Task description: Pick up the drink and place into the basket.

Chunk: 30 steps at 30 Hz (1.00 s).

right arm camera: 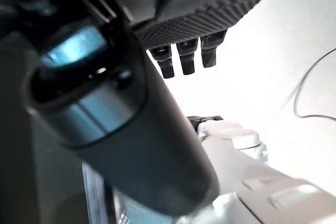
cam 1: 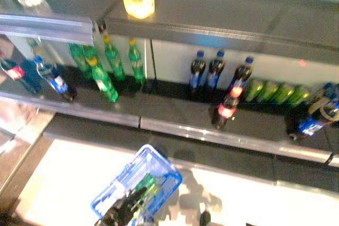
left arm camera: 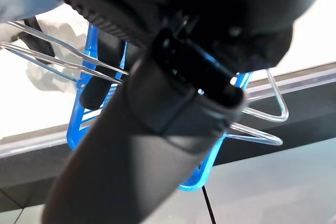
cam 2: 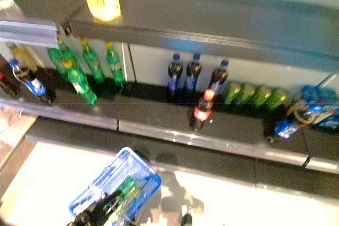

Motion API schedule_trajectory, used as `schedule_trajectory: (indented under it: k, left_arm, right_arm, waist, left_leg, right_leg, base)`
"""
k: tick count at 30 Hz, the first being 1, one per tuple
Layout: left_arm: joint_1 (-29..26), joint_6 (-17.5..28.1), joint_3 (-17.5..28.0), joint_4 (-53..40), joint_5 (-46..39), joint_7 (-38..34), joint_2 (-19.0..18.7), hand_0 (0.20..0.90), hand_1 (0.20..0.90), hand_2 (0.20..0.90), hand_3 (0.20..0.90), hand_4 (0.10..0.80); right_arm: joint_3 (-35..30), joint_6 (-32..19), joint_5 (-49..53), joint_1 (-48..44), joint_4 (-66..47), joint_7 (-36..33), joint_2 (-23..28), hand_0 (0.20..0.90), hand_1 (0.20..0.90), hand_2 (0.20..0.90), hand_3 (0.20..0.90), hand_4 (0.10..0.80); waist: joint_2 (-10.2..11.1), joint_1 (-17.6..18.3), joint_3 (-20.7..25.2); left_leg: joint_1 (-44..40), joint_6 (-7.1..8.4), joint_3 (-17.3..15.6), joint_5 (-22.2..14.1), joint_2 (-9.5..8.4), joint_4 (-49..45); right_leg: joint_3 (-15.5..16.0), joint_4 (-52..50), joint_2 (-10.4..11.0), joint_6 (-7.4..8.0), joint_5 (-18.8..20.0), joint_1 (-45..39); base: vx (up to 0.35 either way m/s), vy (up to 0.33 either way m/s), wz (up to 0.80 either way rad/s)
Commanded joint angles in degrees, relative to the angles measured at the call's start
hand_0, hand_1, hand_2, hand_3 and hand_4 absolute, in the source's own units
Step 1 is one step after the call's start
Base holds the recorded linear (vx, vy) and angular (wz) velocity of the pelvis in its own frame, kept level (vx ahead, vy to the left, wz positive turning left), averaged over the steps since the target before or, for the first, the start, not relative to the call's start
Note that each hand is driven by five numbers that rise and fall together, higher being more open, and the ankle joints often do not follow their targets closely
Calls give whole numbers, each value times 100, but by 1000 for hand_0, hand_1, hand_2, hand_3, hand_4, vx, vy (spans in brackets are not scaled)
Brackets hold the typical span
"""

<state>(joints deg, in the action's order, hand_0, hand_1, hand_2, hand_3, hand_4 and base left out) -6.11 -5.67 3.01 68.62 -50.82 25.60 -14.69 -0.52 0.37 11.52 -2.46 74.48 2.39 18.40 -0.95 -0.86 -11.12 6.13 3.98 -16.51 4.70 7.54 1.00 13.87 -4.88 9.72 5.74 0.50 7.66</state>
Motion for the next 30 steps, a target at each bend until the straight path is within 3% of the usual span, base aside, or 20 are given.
schedule_trajectory:
  k: [1, 7, 13, 16, 25, 30]
  left_arm:
    - [-340, 317, -19, -398, -587, 587, -227, 300, 300, 300, 200, 100]
    - [-390, 296, -148, -601, -1066, 549, -255, 300, 300, 300, 200, 100]
    - [-510, 255, -300, -699, -1313, 508, -386, 300, 300, 300, 200, 100]
    - [-540, 248, -367, -788, -1377, 471, -482, 300, 300, 300, 200, 100]
    - [-251, 179, -400, -1327, -1475, 300, -731, 300, 300, 300, 200, 100]
    - [-203, 212, -428, -1367, -1498, 359, -754, 300, 300, 300, 200, 100]
  right_arm:
    - [101, -335, 175, -425, 124, -124, 254, 900, 900, 900, 900, 800]
    - [296, -909, 261, -568, -233, -192, 438, 900, 900, 900, 900, 800]
    - [624, -1831, 372, -861, -977, -327, 446, 900, 900, 900, 900, 800]
    - [864, -2051, 226, -967, -1642, -581, 467, 900, 900, 900, 900, 800]
    - [1245, -2001, -1001, -856, -4514, -1101, 1078, 900, 900, 900, 900, 800]
    - [1220, -2182, -1568, -918, -5429, -1054, 1422, 900, 900, 900, 900, 800]
  waist:
    - [13, -80, -546]
    - [76, -114, -736]
    - [211, -251, -876]
    - [305, -277, -924]
    - [474, -241, -1019]
    - [477, -225, -1050]
  left_leg:
    - [515, 63, 93, -478, 233, -1299]
    - [1245, 46, 314, -877, 275, -2314]
    - [1617, 4, 535, -910, 340, -2496]
    - [1706, -13, 568, -891, 387, -2484]
    - [1747, -50, 656, -874, 435, -2434]
    - [1758, -75, 671, -874, 418, -2401]
  right_leg:
    - [53, -1530, 514, 269, -292, 860]
    - [-68, -2506, 612, 148, -710, 1500]
    - [-162, -2869, 655, 225, -744, 1941]
    - [-156, -2919, 659, 290, -653, 2067]
    - [-100, -2832, 717, 441, -361, 2099]
    - [-84, -2778, 748, 464, -323, 2101]
  base:
    - [-308, 23, -1]
    - [-85, 22, 4]
    - [-75, -28, -1]
    - [-85, -77, 6]
    - [-47, -59, 9]
    - [-11, -10, 4]
